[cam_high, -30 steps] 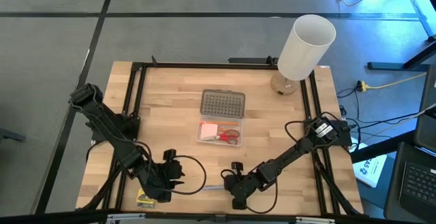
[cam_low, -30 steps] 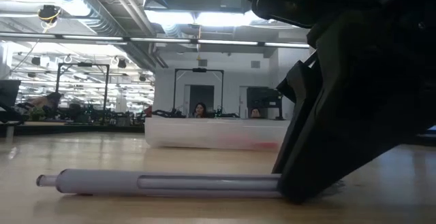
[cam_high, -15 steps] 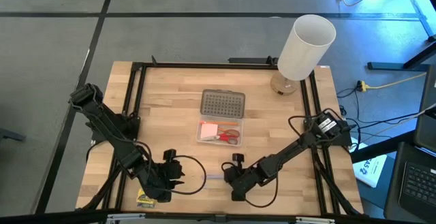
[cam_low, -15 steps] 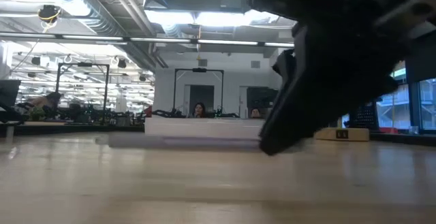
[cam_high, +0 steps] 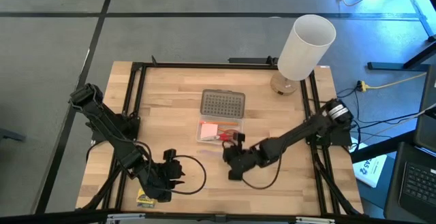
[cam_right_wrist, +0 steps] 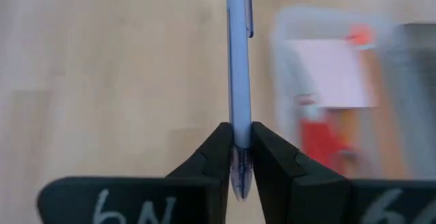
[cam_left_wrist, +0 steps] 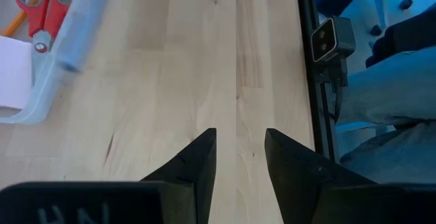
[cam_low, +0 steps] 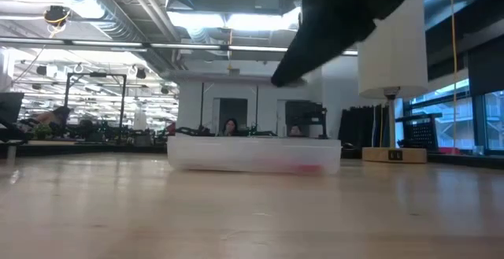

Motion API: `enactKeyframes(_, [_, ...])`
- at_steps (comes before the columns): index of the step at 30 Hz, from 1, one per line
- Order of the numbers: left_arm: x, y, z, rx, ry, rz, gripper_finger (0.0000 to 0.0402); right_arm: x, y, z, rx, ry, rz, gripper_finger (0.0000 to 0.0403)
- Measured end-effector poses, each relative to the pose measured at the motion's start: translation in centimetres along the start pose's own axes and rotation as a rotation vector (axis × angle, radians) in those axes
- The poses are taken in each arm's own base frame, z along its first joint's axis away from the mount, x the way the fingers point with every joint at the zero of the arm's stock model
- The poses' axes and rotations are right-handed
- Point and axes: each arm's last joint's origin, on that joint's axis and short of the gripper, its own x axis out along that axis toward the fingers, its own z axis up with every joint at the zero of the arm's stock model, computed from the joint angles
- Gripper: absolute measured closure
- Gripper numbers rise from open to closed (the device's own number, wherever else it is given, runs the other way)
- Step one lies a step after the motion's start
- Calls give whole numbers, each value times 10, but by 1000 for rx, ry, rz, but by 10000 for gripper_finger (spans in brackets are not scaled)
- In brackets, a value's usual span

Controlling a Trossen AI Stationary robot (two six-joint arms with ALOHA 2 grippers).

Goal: Pack school essentials
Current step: Put the white ballpen into the supply box

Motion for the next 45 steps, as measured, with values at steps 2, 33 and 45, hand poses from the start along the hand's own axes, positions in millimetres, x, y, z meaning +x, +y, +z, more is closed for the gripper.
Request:
enactKeyframes(2, [0, 0, 0, 1, -7, 8, 282, -4, -13, 6, -18, -9, -45, 350])
enactKeyframes(33, [3, 7, 5, -16, -21, 45, 282, 57, -103, -9, 60, 205, -185, 350])
enactKeyframes(45, [3, 7, 6, -18, -36, 61, 282, 61, -102, -11, 60, 223, -170, 342])
